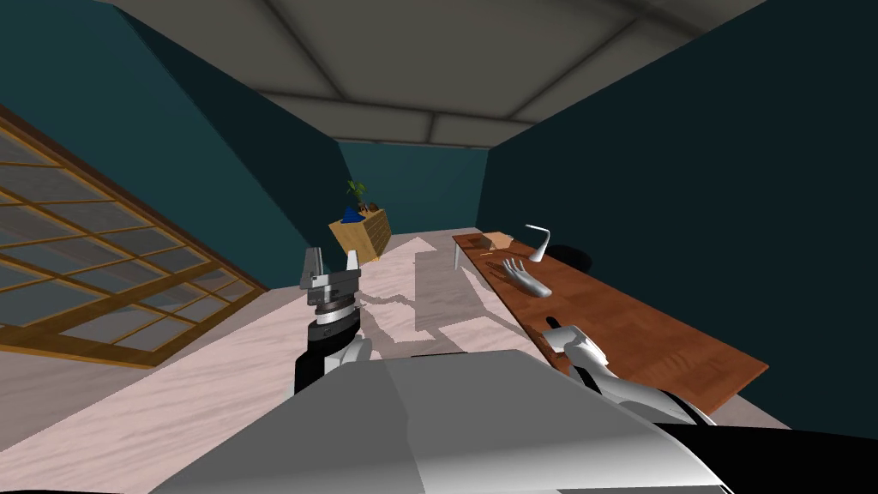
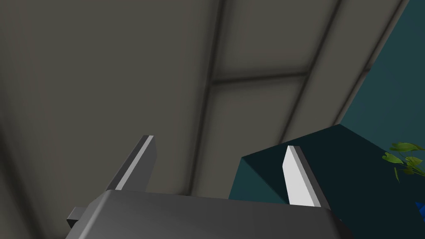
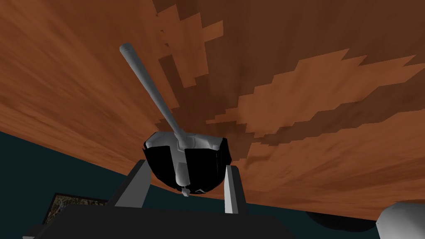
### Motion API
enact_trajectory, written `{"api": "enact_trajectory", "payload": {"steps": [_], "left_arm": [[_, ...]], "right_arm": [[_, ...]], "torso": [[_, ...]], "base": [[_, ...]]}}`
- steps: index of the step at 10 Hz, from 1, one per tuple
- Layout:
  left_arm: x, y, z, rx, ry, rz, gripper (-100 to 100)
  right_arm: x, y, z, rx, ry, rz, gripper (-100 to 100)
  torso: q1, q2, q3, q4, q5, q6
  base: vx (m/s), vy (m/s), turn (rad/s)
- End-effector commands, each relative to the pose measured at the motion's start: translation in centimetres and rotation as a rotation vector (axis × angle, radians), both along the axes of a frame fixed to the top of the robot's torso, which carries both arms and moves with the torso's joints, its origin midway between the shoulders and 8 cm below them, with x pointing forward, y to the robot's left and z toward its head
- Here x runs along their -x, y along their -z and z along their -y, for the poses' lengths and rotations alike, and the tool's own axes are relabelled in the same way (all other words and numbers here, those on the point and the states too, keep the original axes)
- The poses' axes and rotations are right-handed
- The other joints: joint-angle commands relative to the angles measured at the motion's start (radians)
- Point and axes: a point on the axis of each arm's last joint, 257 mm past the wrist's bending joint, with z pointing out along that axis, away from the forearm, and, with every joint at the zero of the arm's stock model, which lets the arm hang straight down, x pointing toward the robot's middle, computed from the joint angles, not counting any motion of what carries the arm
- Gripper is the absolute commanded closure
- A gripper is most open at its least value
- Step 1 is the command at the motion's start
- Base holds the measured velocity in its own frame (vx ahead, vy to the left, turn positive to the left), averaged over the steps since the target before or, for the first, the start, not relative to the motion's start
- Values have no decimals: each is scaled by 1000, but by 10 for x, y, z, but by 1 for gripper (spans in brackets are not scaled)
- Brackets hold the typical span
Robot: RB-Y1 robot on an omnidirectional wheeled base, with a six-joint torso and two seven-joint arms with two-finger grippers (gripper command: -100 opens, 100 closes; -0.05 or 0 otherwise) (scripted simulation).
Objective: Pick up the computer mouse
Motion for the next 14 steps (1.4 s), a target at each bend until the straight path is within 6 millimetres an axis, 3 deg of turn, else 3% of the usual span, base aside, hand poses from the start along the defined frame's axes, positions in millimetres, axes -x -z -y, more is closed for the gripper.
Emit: {"api": "enact_trajectory", "payload": {"steps": [1,2,3,4,5,7,8,9,10,11,12,13,14], "left_arm": [[0,0,0,0,0,0,0],[0,0,0,0,0,0,0],[0,0,0,0,0,0,0],[0,0,0,0,0,0,0],[0,0,0,0,0,0,0],[0,0,0,0,0,0,0],[0,0,0,0,0,0,0],[0,0,0,0,0,0,0],[0,0,0,0,0,0,0],[0,0,0,0,0,0,0],[0,0,0,0,0,0,0],[0,0,0,0,0,0,0],[0,0,0,0,0,0,0]], "right_arm": [[0,0,0,0,0,0,100],[0,0,0,0,0,-1,100],[1,0,0,0,1,-1,0],[-10,2,-14,-4,-27,-13,100],[-13,1,-13,-1,-30,-7,100],[-41,4,-45,-5,-93,-25,100],[-45,2,-45,-2,-96,-18,100],[-55,5,-62,-6,-123,-32,100],[-45,11,-63,-15,-114,-54,100],[-58,3,-62,-3,-126,-25,100],[-71,3,-79,-5,-155,-31,100],[-75,0,-79,-2,-159,-21,100],[-90,-2,-97,-1,-189,-21,100]], "torso": [[0,0,0,0,0,0],[0,0,0,0,0,0],[0,0,0,0,0,0],[0,0,0,0,0,0],[-2,0,0,-1,-1,2],[-4,-1,-1,-1,-1,2],[-6,-1,-1,-2,-2,2],[-5,-1,-1,-1,-2,0],[-6,-2,-2,-2,-2,1],[-6,-1,-2,-3,-4,1],[-5,-1,-2,-3,-4,1],[-6,-2,-2,-3,-5,2],[-6,-2,-2,-2,-4,1]], "base": [[0,0,0],[0,0,0],[0,0,0],[21,-34,-260],[15,-36,-117],[17,-68,-257],[10,-43,-96],[13,-37,-191],[16,-30,-79],[6,-9,9],[14,-25,-189],[12,-25,-120],[17,-40,-213]]}}
